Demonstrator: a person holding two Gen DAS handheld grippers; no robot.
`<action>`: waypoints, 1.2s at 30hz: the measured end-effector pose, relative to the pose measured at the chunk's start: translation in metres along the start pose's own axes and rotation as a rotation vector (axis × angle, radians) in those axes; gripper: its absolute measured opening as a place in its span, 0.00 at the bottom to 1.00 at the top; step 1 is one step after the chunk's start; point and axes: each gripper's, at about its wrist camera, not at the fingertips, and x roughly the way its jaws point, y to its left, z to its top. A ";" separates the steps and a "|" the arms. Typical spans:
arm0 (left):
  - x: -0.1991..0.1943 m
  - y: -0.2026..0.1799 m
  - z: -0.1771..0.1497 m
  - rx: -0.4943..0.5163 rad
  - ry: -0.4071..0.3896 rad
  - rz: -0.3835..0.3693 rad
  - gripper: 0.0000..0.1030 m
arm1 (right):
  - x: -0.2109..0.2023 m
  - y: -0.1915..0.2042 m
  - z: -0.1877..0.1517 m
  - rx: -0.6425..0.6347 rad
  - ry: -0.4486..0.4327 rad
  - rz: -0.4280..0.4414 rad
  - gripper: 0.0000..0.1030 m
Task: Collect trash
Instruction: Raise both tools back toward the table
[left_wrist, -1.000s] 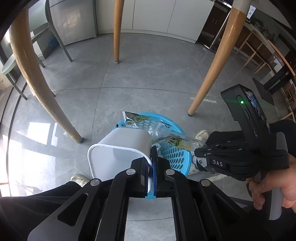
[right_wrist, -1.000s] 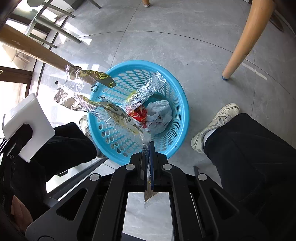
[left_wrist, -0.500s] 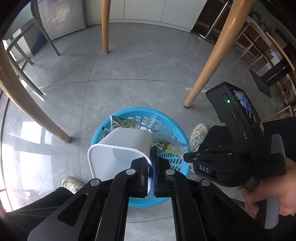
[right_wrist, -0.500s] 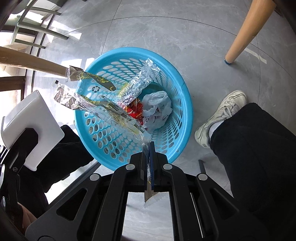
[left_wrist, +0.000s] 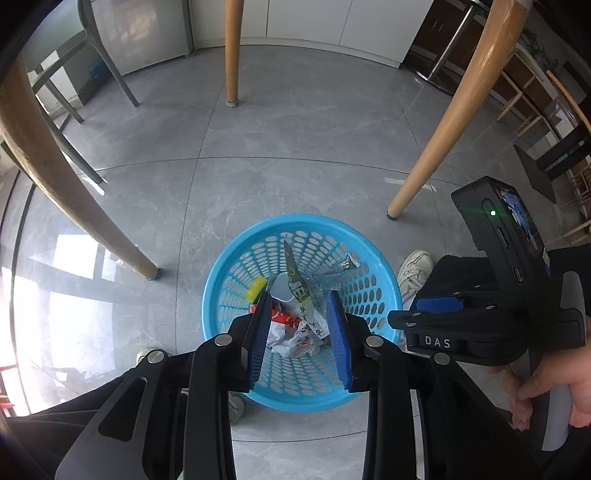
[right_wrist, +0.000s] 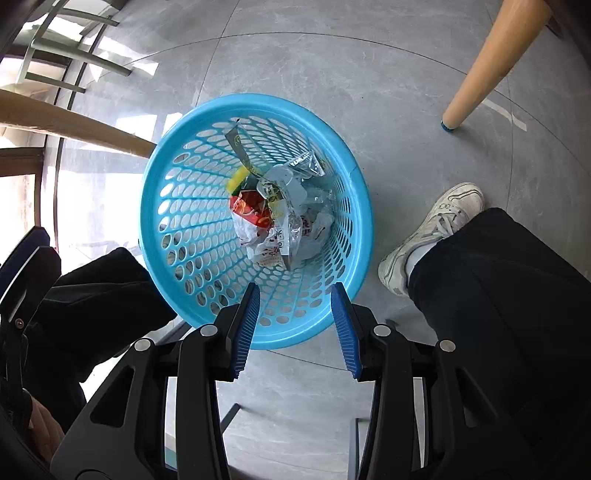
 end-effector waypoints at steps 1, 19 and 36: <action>-0.001 0.001 0.000 -0.003 0.000 0.003 0.29 | -0.002 -0.002 -0.001 0.006 -0.004 -0.001 0.38; -0.025 0.004 -0.020 -0.022 0.081 0.006 0.35 | -0.083 0.004 -0.038 -0.083 -0.205 -0.056 0.54; -0.105 0.025 -0.054 -0.114 0.020 -0.027 0.54 | -0.183 -0.002 -0.117 -0.147 -0.403 0.024 0.68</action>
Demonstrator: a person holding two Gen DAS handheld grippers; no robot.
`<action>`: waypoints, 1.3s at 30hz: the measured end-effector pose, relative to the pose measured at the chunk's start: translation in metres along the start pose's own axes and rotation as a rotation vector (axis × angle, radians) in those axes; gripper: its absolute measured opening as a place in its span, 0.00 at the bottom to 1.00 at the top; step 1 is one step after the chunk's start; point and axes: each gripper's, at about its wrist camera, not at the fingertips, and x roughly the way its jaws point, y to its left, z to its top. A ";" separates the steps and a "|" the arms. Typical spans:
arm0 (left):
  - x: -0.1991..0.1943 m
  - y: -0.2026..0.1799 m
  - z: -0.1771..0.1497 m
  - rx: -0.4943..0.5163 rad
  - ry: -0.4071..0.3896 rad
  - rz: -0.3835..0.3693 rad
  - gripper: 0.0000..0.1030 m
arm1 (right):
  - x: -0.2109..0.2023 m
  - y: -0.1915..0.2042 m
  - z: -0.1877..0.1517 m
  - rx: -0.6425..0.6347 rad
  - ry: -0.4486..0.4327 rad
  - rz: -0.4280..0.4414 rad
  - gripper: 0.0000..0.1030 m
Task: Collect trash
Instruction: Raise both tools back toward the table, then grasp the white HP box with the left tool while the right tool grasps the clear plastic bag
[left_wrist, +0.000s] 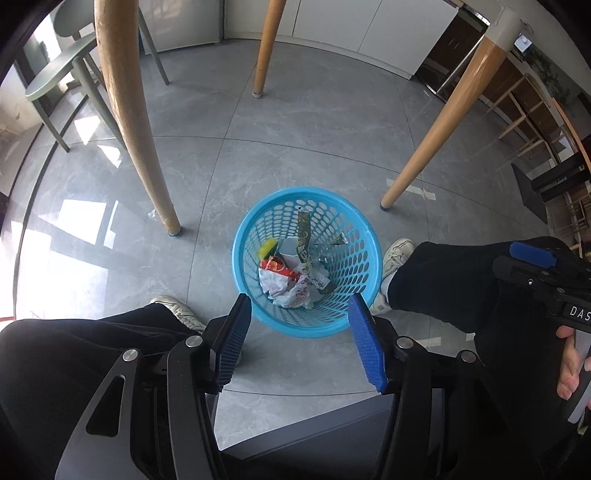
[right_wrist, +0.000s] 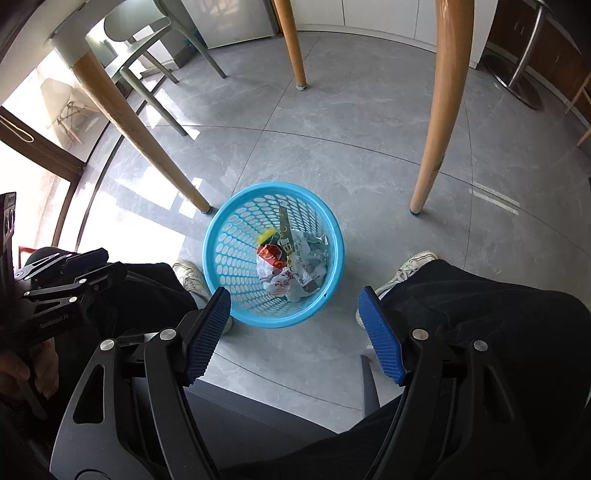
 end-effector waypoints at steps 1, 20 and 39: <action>-0.006 0.000 -0.002 0.001 -0.015 0.003 0.56 | -0.005 -0.001 -0.003 0.001 -0.008 0.004 0.69; -0.149 -0.005 -0.016 0.129 -0.367 0.159 0.73 | -0.149 0.017 -0.020 -0.104 -0.304 0.010 0.71; -0.236 -0.027 0.068 0.169 -0.647 0.174 0.87 | -0.270 0.063 0.078 -0.204 -0.598 0.076 0.80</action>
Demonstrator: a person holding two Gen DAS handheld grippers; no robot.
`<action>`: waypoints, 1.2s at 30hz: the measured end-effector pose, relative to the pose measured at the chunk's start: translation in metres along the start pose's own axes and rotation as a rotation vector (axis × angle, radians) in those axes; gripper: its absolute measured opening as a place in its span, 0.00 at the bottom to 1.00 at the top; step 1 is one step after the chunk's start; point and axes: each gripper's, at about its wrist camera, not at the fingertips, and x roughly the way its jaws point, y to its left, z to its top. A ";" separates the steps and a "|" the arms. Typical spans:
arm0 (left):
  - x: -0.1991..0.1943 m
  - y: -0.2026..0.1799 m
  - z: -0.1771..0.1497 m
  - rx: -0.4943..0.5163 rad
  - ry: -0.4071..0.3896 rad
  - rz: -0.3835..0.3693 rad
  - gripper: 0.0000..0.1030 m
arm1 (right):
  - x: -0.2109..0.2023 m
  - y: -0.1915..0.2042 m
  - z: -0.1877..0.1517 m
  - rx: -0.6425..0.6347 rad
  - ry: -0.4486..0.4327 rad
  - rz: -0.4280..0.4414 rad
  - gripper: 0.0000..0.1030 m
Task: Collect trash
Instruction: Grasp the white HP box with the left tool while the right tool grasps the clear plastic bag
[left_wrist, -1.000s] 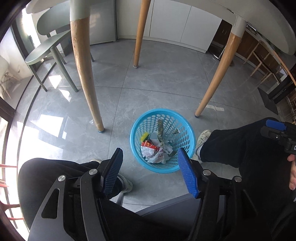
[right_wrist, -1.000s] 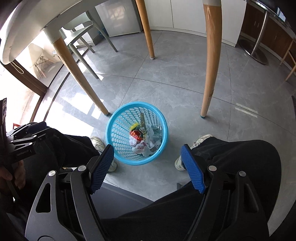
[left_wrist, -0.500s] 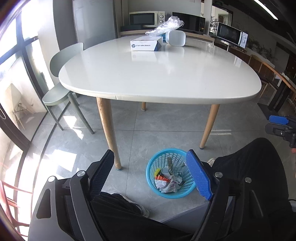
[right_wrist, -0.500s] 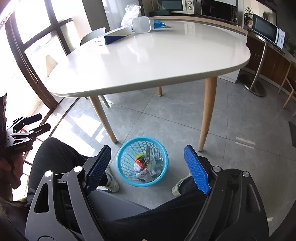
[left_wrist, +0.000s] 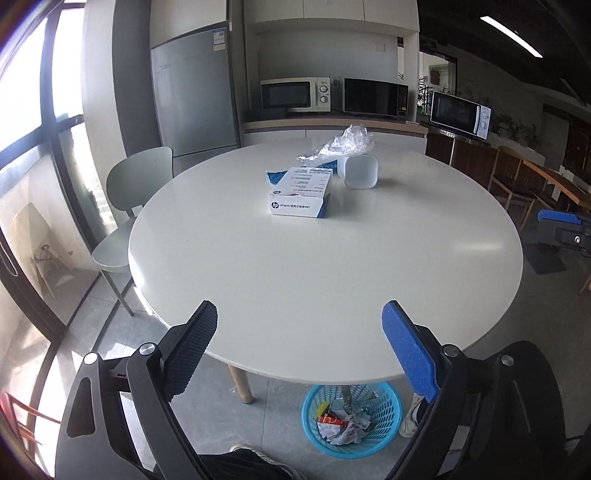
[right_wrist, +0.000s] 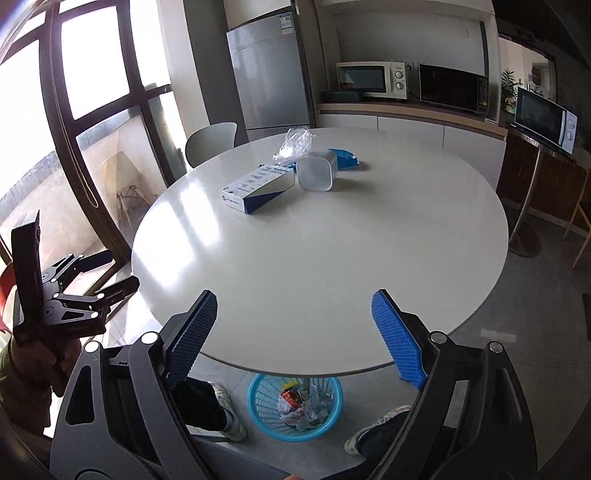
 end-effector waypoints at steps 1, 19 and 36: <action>0.004 0.000 0.005 0.001 -0.004 -0.001 0.88 | 0.002 0.000 0.008 -0.003 -0.007 0.003 0.81; 0.066 0.010 0.057 -0.012 -0.004 -0.050 0.94 | 0.075 -0.004 0.115 -0.010 -0.014 0.031 0.86; 0.126 0.012 0.094 -0.017 0.081 -0.104 0.94 | 0.167 -0.008 0.170 0.007 0.103 0.014 0.90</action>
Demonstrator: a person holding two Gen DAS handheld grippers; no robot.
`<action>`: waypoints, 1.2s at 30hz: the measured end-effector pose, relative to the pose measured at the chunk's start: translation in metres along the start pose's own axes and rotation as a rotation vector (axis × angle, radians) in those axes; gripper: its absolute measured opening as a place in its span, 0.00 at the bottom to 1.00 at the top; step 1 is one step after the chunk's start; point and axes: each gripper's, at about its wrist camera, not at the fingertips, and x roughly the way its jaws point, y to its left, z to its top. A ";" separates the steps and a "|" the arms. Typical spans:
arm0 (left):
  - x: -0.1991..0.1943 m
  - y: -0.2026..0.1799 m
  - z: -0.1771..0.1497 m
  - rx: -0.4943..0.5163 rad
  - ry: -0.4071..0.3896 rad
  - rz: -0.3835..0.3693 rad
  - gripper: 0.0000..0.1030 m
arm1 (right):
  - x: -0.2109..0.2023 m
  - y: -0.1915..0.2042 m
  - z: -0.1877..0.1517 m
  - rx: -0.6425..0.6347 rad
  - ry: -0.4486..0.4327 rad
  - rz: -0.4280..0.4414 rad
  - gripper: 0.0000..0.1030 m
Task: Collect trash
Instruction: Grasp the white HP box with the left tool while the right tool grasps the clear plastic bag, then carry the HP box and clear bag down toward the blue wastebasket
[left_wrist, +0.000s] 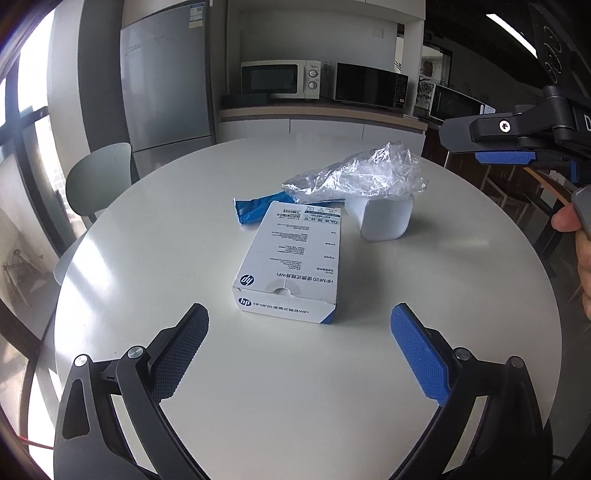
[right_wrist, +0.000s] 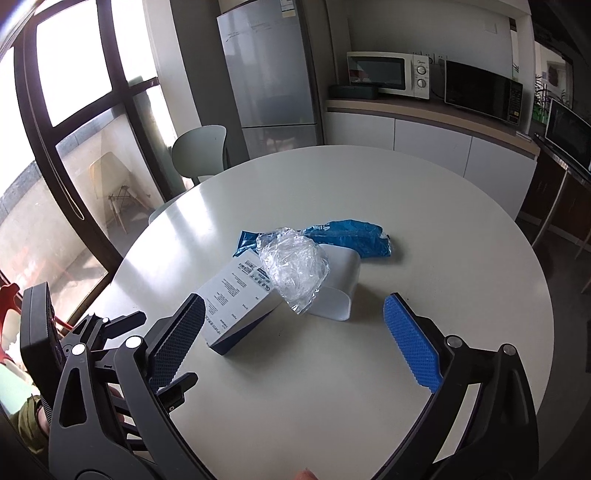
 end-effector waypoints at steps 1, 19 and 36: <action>0.004 0.001 0.001 -0.002 0.008 -0.004 0.94 | 0.005 -0.001 0.003 0.004 0.007 0.002 0.90; 0.050 0.006 0.015 0.014 0.119 -0.039 0.82 | 0.074 -0.001 0.029 -0.017 0.111 0.009 0.58; 0.005 0.013 0.005 -0.065 0.052 -0.024 0.73 | 0.031 0.004 0.017 -0.019 0.008 0.026 0.24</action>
